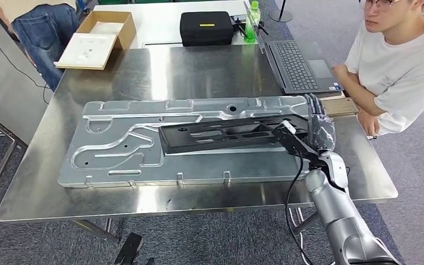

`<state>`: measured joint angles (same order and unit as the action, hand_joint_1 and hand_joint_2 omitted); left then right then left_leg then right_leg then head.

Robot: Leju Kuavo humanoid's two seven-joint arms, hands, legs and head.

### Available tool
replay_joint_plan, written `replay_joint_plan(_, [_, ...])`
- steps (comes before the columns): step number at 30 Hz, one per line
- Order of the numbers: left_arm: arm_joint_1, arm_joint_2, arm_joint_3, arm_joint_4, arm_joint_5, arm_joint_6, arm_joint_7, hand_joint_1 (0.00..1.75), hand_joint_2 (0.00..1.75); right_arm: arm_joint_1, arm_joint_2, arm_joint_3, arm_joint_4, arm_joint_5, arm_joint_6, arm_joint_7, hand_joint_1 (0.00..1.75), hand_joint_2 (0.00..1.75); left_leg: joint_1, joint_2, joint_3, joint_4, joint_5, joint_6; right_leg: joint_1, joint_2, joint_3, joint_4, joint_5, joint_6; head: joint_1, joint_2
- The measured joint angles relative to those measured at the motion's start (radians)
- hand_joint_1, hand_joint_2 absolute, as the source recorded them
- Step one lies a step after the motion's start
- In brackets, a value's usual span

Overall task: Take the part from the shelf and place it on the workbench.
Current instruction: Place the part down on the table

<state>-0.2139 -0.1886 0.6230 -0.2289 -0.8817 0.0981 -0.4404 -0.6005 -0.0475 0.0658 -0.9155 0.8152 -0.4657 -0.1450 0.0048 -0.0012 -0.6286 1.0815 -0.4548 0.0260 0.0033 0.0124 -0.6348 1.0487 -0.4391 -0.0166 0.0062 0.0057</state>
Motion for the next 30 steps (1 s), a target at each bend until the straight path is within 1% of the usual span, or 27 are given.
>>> replay_joint_plan(1, [-0.001, 0.0, 0.0, 0.0, 0.0, 0.001, 0.0, 0.0, 0.0, 0.0, -0.001, -0.005, 0.003, 0.0, 0.0, 0.005, 0.0, 1.75, -0.002, 0.0, 0.012, -0.026, 0.003, 0.002, 0.0, 0.001, -0.002, 0.002, 0.0, 0.004, 0.0, 0.0])
replay_joint_plan(3, [-0.002, 0.0, 0.0, 0.0, 0.0, 0.006, -0.001, 0.0, 0.0, 0.003, -0.005, -0.018, 0.009, -0.003, 0.0, 0.013, 0.0, 1.75, -0.003, -0.001, 0.016, -0.037, 0.004, 0.006, -0.001, 0.001, -0.004, 0.0, 0.002, 0.014, 0.0, 0.0])
replay_joint_plan(4, [-0.002, 0.0, 0.0, 0.0, 0.0, 0.008, -0.001, 0.0, 0.0, 0.005, -0.007, -0.025, 0.012, -0.006, 0.0, 0.016, 0.0, 1.75, -0.001, 0.0, 0.018, -0.043, 0.008, 0.01, -0.002, 0.0, -0.004, 0.003, -0.001, 0.019, 0.0, 0.0])
replay_joint_plan(5, [-0.002, 0.0, 0.0, 0.0, -0.001, 0.009, -0.001, 0.0, 0.0, 0.005, -0.009, -0.034, 0.016, -0.009, 0.001, 0.019, 0.0, 1.75, 0.001, 0.0, 0.021, -0.049, 0.012, 0.015, -0.004, -0.001, -0.009, 0.015, -0.011, 0.025, 0.0, 0.0])
replay_joint_plan(6, [-0.003, 0.0, 0.0, 0.0, -0.001, 0.01, -0.001, 0.0, 0.0, 0.004, -0.012, -0.044, 0.019, -0.017, 0.007, 0.024, 0.0, 1.75, 0.003, 0.001, 0.023, -0.055, 0.016, 0.019, -0.005, -0.001, -0.023, 0.047, -0.032, 0.03, 0.0, 0.0])
replay_joint_plan(7, [-0.004, 0.0, 0.0, 0.0, -0.001, 0.01, -0.001, 0.0, 0.0, 0.002, -0.015, -0.055, 0.024, -0.029, 0.019, 0.031, 0.0, 1.75, 0.003, 0.001, 0.024, -0.057, 0.017, 0.021, -0.008, -0.002, -0.045, 0.097, -0.061, 0.035, 0.0, 0.0])
replay_joint_plan(8, [-0.005, 0.0, 0.0, 0.0, -0.001, 0.011, 0.0, 0.0, 0.0, 0.0, -0.018, -0.07, 0.033, -0.047, 0.038, 0.04, 0.0, 1.75, 0.003, 0.001, 0.024, -0.057, 0.018, 0.022, -0.011, -0.002, -0.074, 0.16, -0.092, 0.04, 0.0, 0.0])
replay_joint_plan(9, [-0.005, 0.0, 0.0, 0.0, -0.002, 0.011, 0.001, 0.0, 0.0, -0.001, -0.021, -0.085, 0.045, -0.073, 0.066, 0.05, 0.0, 1.75, 0.003, 0.001, 0.023, -0.057, 0.018, 0.022, -0.015, -0.003, -0.102, 0.219, -0.114, 0.044, 0.0, 0.0])
replay_joint_plan(10, [-0.004, 0.0, 0.0, 0.0, -0.003, 0.011, 0.003, 0.0, 0.0, -0.002, -0.024, -0.1, 0.059, -0.1, 0.097, 0.059, 0.0, 1.75, 0.003, 0.001, 0.023, -0.057, 0.018, 0.022, -0.019, -0.004, -0.119, 0.253, -0.121, 0.048, 0.001, 0.0])
replay_joint_plan(11, [-0.004, 0.0, 0.0, 0.0, -0.004, 0.011, 0.005, 0.0, 0.0, -0.005, -0.028, -0.113, 0.073, -0.128, 0.127, 0.065, 0.0, 1.75, 0.004, 0.001, 0.024, -0.056, 0.017, 0.022, -0.023, -0.005, -0.12, 0.253, -0.109, 0.052, 0.001, 0.0])
replay_joint_plan(12, [-0.004, 0.0, 0.0, 0.0, -0.005, 0.011, 0.006, 0.0, 0.0, -0.009, -0.032, -0.124, 0.085, -0.154, 0.152, 0.066, 0.0, 1.75, 0.005, 0.001, 0.024, -0.055, 0.017, 0.02, -0.027, -0.007, -0.101, 0.214, -0.081, 0.054, 0.001, 0.0])
replay_joint_plan(13, [-0.005, 0.0, 0.0, 0.0, -0.006, 0.012, 0.006, 0.0, 0.0, -0.014, -0.036, -0.134, 0.096, -0.178, 0.169, 0.063, 0.0, 1.75, 0.005, 0.001, 0.025, -0.054, 0.015, 0.017, -0.031, -0.01, -0.068, 0.148, -0.046, 0.057, 0.001, 0.0])
replay_joint_plan(14, [-0.006, 0.0, 0.0, 0.0, -0.006, 0.012, 0.007, 0.0, 0.0, -0.022, -0.039, -0.142, 0.107, -0.201, 0.183, 0.055, 0.0, 1.75, 0.004, 0.001, 0.024, -0.052, 0.013, 0.012, -0.031, -0.011, -0.035, 0.082, -0.021, 0.058, 0.001, 0.0])
replay_joint_plan(15, [-0.007, 0.0, 0.0, 0.0, -0.006, 0.014, 0.006, 0.0, 0.0, -0.029, -0.042, -0.15, 0.117, -0.222, 0.191, 0.045, 0.0, 1.75, 0.003, 0.001, 0.024, -0.05, 0.012, 0.006, -0.03, -0.012, -0.011, 0.032, -0.005, 0.056, 0.0, 0.0])
replay_joint_plan(16, [-0.008, 0.0, 0.0, 0.0, -0.006, 0.016, 0.006, 0.0, 0.0, -0.033, -0.045, -0.158, 0.126, -0.241, 0.197, 0.035, 0.0, 1.75, 0.002, 0.001, 0.023, -0.049, 0.011, 0.0, -0.028, -0.011, 0.002, 0.004, -0.001, 0.052, 0.0, 0.0])
replay_joint_plan(17, [-0.009, 0.001, 0.0, 0.0, -0.006, 0.017, 0.006, 0.0, 0.0, -0.035, -0.048, -0.166, 0.134, -0.256, 0.197, 0.025, 0.0, 1.75, 0.001, 0.001, 0.023, -0.05, 0.012, -0.005, -0.023, -0.01, 0.004, -0.001, -0.004, 0.046, 0.0, 0.0])
replay_joint_plan(19, [-0.009, 0.001, 0.0, 0.0, -0.006, 0.02, 0.006, 0.0, 0.0, -0.036, -0.051, -0.18, 0.145, -0.271, 0.19, 0.012, 0.0, 1.75, 0.004, 0.0, 0.023, -0.049, 0.009, -0.016, -0.022, -0.01, 0.004, -0.004, -0.001, 0.031, 0.0, 0.0])
replay_joint_plan(20, [-0.009, 0.001, 0.0, 0.0, -0.006, 0.02, 0.006, 0.0, 0.0, -0.038, -0.052, -0.185, 0.149, -0.274, 0.187, 0.009, 0.0, 1.75, 0.005, 0.0, 0.017, -0.035, -0.002, -0.02, -0.022, -0.01, 0.006, -0.007, 0.0, 0.022, 0.0, 0.0])
replay_joint_plan(21, [-0.009, 0.001, 0.0, 0.0, -0.006, 0.021, 0.006, 0.0, 0.0, -0.041, -0.052, -0.188, 0.152, -0.275, 0.184, 0.007, 0.0, 1.75, 0.006, 0.0, 0.004, -0.004, -0.024, -0.023, -0.023, -0.01, 0.008, -0.01, 0.002, 0.014, 0.0, 0.0])
replay_joint_plan(22, [-0.01, 0.001, 0.0, 0.0, -0.006, 0.021, 0.006, 0.0, 0.0, -0.043, -0.053, -0.191, 0.155, -0.276, 0.183, 0.006, 0.0, 1.75, 0.007, 0.0, -0.019, 0.048, -0.054, -0.025, -0.022, -0.01, 0.009, -0.012, 0.003, 0.007, 0.0, 0.0])
replay_joint_plan(24, [-0.009, 0.001, 0.0, 0.0, -0.006, 0.021, 0.006, 0.0, 0.0, -0.045, -0.053, -0.195, 0.162, -0.276, 0.182, 0.006, 0.0, 1.75, 0.007, 0.0, -0.082, 0.184, -0.115, -0.024, -0.015, -0.01, 0.009, -0.012, 0.002, -0.001, 0.0, 0.0])
replay_joint_plan(25, [-0.008, 0.001, 0.0, 0.0, -0.006, 0.021, 0.006, 0.0, 0.0, -0.044, -0.053, -0.197, 0.166, -0.276, 0.181, 0.006, 0.0, 1.75, 0.006, 0.0, -0.105, 0.233, -0.129, -0.023, -0.012, -0.009, 0.009, -0.011, 0.002, -0.002, 0.0, 0.0])
replay_joint_plan(26, [-0.007, 0.001, 0.0, 0.0, -0.006, 0.021, 0.006, 0.0, 0.0, -0.044, -0.053, -0.199, 0.17, -0.276, 0.181, 0.006, 0.0, 1.75, 0.005, 0.0, -0.112, 0.246, -0.124, -0.02, -0.008, -0.009, 0.009, -0.011, 0.002, -0.003, 0.0, 0.0])
replay_joint_plan(27, [-0.007, 0.001, 0.0, 0.0, -0.006, 0.021, 0.006, 0.0, 0.0, -0.045, -0.053, -0.201, 0.173, -0.276, 0.181, 0.006, 0.0, 1.75, 0.004, 0.0, -0.1, 0.219, -0.1, -0.015, -0.005, -0.008, 0.01, -0.01, 0.001, -0.004, 0.0, 0.0])
replay_joint_plan(28, [-0.007, 0.001, 0.0, 0.0, -0.006, 0.021, 0.006, 0.0, 0.0, -0.045, -0.053, -0.202, 0.175, -0.277, 0.181, 0.005, 0.0, 1.75, 0.001, 0.0, -0.07, 0.159, -0.065, -0.007, -0.003, -0.007, 0.011, -0.01, 0.001, -0.004, 0.0, 0.0])
replay_joint_plan(29, [-0.008, 0.002, 0.0, 0.0, -0.006, 0.022, 0.006, 0.0, 0.0, -0.045, -0.053, -0.203, 0.176, -0.279, 0.18, 0.004, 0.0, 1.75, -0.004, 0.0, -0.034, 0.085, -0.033, 0.001, -0.001, -0.006, 0.012, -0.009, 0.0, -0.004, 0.0, 0.0])
replay_joint_plan(30, [-0.009, 0.003, 0.0, 0.0, -0.006, 0.022, 0.006, 0.0, 0.0, -0.046, -0.053, -0.204, 0.177, -0.284, 0.179, 0.002, 0.0, 1.31, -0.008, 0.0, -0.002, 0.02, -0.01, 0.007, 0.001, -0.006, 0.012, -0.008, 0.0, -0.003, 0.0, 0.0])
